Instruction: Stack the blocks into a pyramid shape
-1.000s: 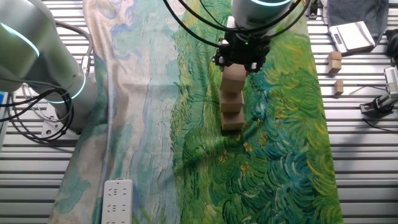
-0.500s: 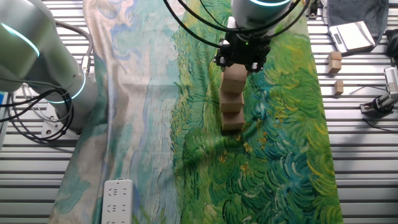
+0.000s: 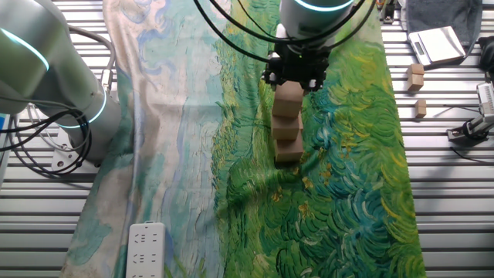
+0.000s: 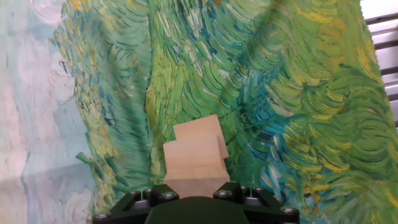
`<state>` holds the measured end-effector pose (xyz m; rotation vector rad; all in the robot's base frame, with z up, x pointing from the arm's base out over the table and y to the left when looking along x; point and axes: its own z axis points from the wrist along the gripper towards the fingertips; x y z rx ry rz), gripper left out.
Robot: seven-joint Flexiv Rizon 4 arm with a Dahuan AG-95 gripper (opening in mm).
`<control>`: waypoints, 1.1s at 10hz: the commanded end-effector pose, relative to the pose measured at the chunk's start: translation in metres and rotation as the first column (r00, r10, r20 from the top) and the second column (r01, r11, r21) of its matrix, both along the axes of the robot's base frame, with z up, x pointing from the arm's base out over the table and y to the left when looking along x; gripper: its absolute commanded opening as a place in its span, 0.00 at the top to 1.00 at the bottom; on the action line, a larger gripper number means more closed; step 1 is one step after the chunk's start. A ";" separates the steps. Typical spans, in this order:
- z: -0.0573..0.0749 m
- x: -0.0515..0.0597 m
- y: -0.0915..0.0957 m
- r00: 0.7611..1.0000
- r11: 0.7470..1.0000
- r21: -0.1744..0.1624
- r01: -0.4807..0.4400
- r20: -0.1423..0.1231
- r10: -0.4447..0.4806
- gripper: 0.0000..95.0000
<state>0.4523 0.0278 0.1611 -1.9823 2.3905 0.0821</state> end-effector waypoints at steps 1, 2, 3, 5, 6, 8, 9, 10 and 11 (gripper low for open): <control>-0.001 0.000 0.000 1.000 1.000 0.012 -0.021 0.016 0.021 0.40; -0.001 0.000 0.000 1.000 1.000 0.015 -0.025 0.017 0.025 0.40; -0.001 0.000 0.000 1.000 1.000 0.015 -0.026 0.017 0.026 0.40; -0.001 0.000 0.000 1.000 1.000 0.021 -0.023 0.013 0.023 0.20; -0.001 0.000 0.001 1.000 0.999 0.030 -0.016 0.006 0.016 0.20; 0.003 0.004 0.002 1.000 0.999 0.034 -0.006 0.001 0.006 0.20; 0.008 0.008 0.004 1.000 0.999 0.036 -0.004 -0.002 0.004 0.20; 0.017 0.016 0.007 1.000 1.000 0.025 -0.005 -0.003 0.005 0.20; 0.024 0.022 0.010 1.000 1.000 0.018 0.000 -0.003 0.000 0.20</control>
